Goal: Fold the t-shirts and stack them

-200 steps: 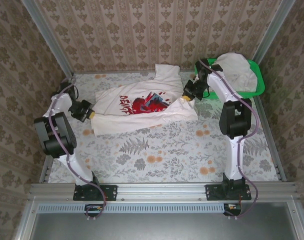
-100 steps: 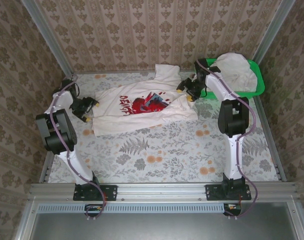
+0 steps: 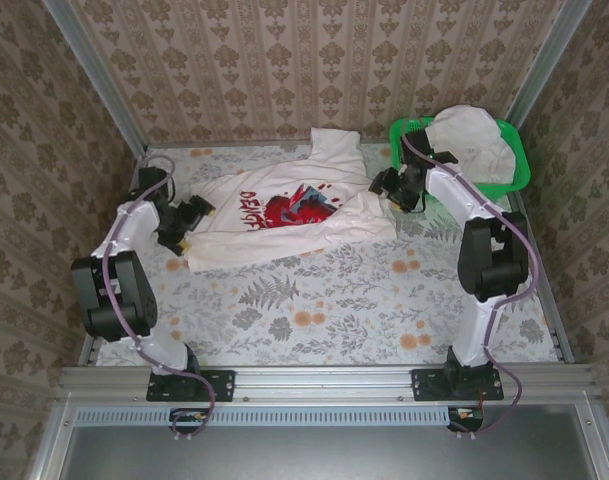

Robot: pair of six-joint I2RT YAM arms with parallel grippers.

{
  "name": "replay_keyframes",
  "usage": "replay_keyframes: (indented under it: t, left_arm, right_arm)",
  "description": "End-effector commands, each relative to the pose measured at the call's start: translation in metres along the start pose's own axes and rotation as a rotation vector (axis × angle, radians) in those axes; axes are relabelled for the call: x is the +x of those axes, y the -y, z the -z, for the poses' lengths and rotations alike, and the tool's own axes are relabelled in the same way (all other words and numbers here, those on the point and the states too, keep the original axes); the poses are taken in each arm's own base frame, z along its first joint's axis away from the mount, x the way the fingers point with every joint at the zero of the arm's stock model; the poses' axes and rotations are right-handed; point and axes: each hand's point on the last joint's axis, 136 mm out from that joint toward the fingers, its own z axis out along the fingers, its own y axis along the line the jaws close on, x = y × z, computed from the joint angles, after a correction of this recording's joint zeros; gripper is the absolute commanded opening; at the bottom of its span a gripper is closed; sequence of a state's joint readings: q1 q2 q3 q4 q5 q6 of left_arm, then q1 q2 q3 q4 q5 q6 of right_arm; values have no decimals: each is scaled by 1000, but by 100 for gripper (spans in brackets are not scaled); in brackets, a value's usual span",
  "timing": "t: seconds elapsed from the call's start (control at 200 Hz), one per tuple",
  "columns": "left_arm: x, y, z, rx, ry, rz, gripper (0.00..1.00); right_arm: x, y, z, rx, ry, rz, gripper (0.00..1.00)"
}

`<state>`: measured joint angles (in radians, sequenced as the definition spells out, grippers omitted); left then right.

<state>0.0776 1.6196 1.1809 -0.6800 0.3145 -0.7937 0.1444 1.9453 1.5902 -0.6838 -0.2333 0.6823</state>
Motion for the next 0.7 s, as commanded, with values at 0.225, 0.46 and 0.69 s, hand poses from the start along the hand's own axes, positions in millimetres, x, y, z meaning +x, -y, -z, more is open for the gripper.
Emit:
replay_keyframes:
  t: [0.225,0.46,0.69]
  left_arm:
    - [18,-12,-4,-19,-11,21,100]
    - [17,-9,1,-14,-8,11,100]
    - [16,1,2,5,-2,-4,100]
  right_arm:
    - [0,-20,-54,-63,-62,6,26]
    - [-6,-60,-50,-161,-72,49,0]
    - [-1,-99,-40,-254,-62,91,0]
